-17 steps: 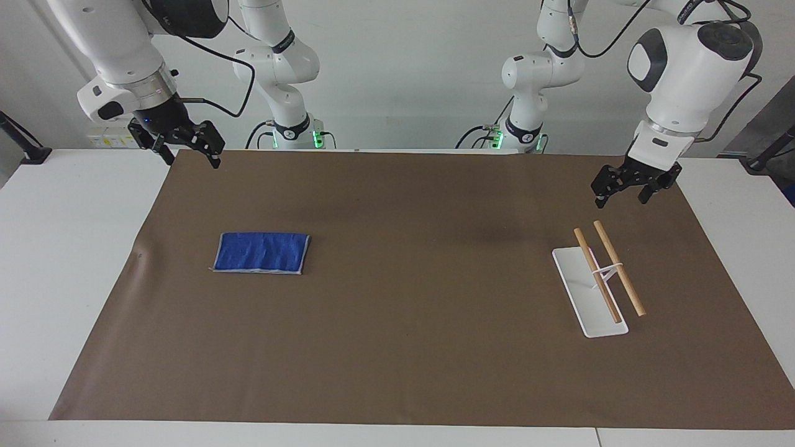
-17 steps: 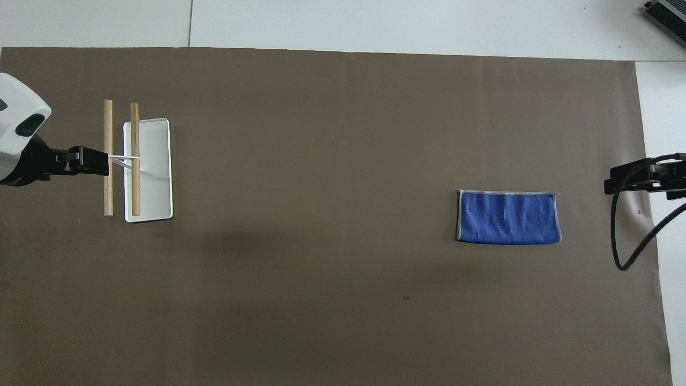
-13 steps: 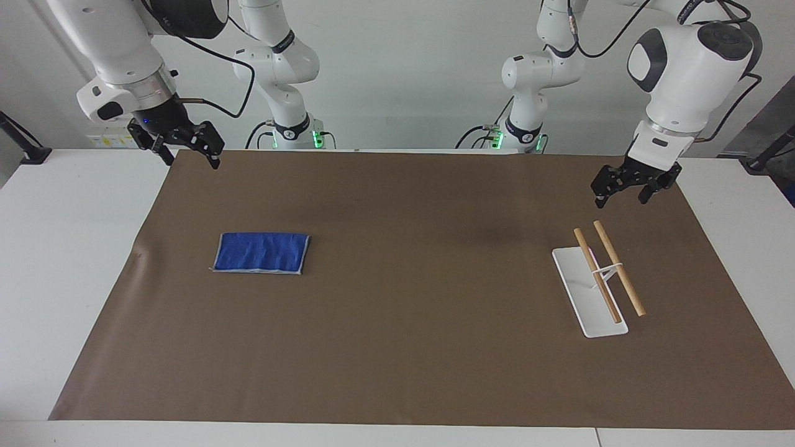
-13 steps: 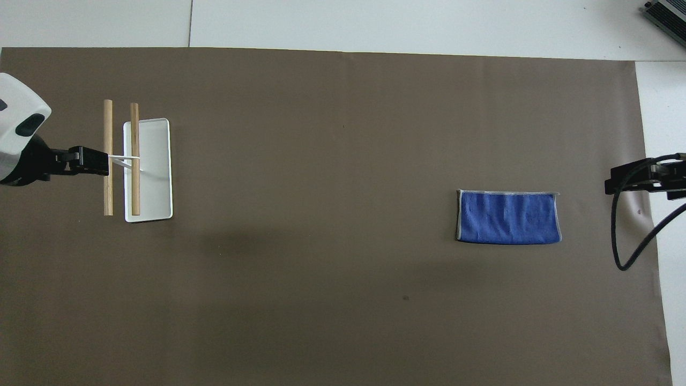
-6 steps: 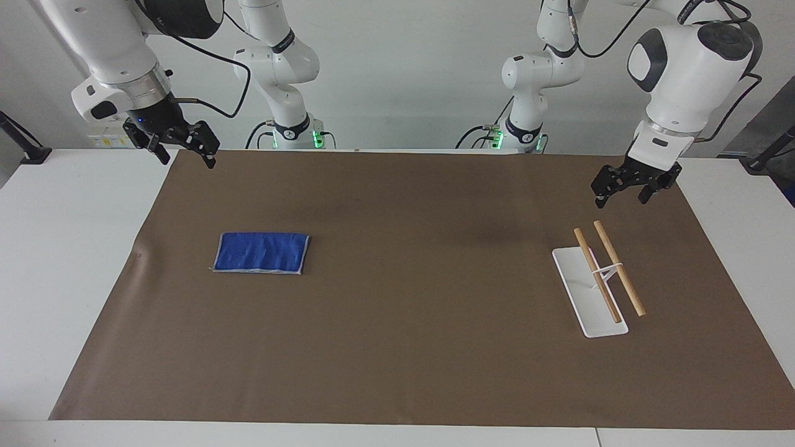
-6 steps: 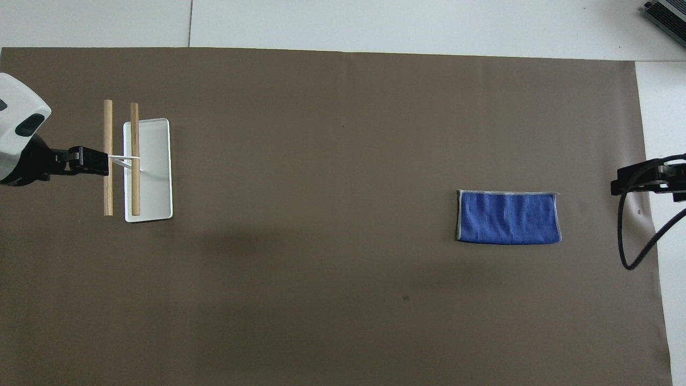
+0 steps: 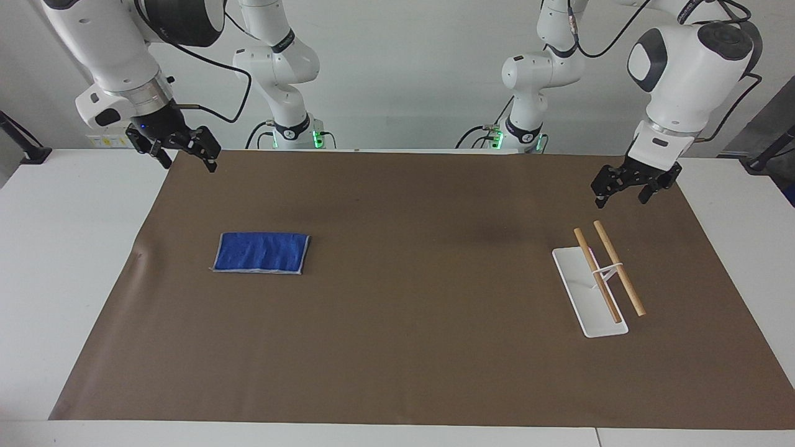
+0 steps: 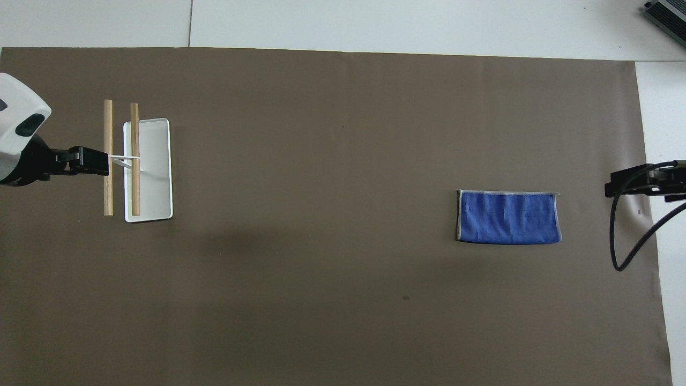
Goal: Right arm passes towel to left arm to hang
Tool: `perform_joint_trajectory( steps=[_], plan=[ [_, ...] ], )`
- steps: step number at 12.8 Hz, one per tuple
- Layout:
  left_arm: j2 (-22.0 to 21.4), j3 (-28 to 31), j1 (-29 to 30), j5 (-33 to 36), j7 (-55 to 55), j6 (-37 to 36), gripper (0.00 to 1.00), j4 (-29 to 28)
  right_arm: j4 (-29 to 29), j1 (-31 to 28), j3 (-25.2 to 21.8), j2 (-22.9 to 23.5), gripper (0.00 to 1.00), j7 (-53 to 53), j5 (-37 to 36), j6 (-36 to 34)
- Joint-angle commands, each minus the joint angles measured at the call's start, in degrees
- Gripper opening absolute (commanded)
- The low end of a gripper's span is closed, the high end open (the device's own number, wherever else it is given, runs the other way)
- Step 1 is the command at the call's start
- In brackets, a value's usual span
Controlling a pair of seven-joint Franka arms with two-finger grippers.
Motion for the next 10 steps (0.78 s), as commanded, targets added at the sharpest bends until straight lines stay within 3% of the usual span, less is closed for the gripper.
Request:
perform_joint_trajectory(
  steps=[1,4,10],
  plan=[
    [-1.81,-0.03,0.38,-0.81,0.01,0.51,1.00,-2.10,-13.86,-0.85,0.35,-4.94,1.00,-3.24,0.44,11.40],
    [-1.81,0.23,0.38,-0.81,0.01,0.51,1.00,-2.10,-23.09,-0.67,0.44,-3.54,1.00,-3.86,0.44,23.80],
    [-1.90,0.14,0.03,-0.81,0.36,1.38,1.00,-2.10,-30.66,-0.41,0.53,8.40,1.00,-7.63,2.36,44.53]
  ],
)
